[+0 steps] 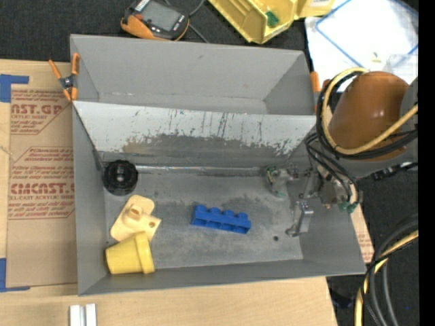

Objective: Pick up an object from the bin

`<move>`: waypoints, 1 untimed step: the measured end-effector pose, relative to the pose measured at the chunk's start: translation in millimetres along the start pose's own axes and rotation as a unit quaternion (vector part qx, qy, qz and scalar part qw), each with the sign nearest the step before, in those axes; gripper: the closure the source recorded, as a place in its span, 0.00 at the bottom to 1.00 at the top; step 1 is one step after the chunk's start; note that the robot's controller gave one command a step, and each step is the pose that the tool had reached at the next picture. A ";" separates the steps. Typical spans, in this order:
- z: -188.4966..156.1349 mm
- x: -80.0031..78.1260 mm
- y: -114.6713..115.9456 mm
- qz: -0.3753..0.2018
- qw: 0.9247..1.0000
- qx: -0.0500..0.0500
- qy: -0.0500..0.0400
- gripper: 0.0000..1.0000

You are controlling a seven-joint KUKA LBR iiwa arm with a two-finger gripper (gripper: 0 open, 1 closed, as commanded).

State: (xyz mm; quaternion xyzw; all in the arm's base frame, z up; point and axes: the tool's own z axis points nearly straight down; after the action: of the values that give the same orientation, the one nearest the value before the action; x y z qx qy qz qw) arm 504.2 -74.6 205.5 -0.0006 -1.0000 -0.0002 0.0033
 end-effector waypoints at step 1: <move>-3.5 -1.8 0.3 0.000 1.000 0.001 -0.004 0.00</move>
Offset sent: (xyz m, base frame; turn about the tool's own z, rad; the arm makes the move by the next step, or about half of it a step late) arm 0.0130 0.0714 -0.1355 0.1015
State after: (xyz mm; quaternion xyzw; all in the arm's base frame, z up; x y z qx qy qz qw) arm 506.0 -74.3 209.0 -0.0001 -1.0000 0.0004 -0.0009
